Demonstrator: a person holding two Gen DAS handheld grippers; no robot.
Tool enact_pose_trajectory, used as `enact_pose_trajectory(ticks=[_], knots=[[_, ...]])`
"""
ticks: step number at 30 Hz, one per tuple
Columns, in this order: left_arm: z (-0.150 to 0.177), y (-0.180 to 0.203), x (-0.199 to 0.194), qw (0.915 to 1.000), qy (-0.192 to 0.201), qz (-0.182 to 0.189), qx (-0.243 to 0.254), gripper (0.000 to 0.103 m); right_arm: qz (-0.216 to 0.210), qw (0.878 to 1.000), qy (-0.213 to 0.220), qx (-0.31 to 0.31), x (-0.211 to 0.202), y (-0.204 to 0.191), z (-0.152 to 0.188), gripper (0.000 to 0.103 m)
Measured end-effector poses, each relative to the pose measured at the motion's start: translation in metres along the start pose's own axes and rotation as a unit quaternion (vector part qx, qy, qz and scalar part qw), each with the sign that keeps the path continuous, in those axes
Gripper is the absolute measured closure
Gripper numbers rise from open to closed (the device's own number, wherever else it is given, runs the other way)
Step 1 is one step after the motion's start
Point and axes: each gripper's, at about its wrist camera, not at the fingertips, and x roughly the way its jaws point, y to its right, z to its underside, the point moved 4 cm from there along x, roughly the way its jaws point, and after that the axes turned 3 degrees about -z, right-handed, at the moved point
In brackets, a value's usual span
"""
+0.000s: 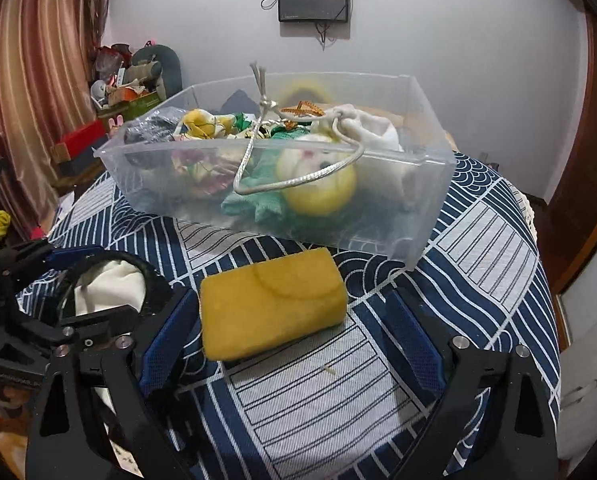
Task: Organize soft objects
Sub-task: 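Grasp the yellow sponge with the right tool while the left tool grasps the black strap, then place the sponge into the box with the right tool while the left places the black strap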
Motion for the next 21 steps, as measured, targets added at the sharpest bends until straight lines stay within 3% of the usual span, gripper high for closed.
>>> enact_pose_trajectory(ticks=[3,8,13,21], knots=[[0.002,0.009,-0.004,0.9997,0.003,0.02,0.014,0.049,-0.021,1.0,-0.005,0.003,0.0,-0.002,0.001,0.036],[0.005,0.015,-0.007,0.9996,0.012,0.013,0.024,0.076,-0.017,1.0,0.007,0.005,-0.009,-0.001,0.007,0.039],[0.002,0.007,-0.017,0.9996,0.016,0.02,0.01,0.084,-0.011,1.0,0.025,0.01,-0.029,-0.001,0.013,0.04],[-0.011,0.006,-0.056,0.9976,0.063,0.025,0.014,0.087,-0.004,0.998,0.061,0.005,-0.057,-0.004,0.003,0.04]])
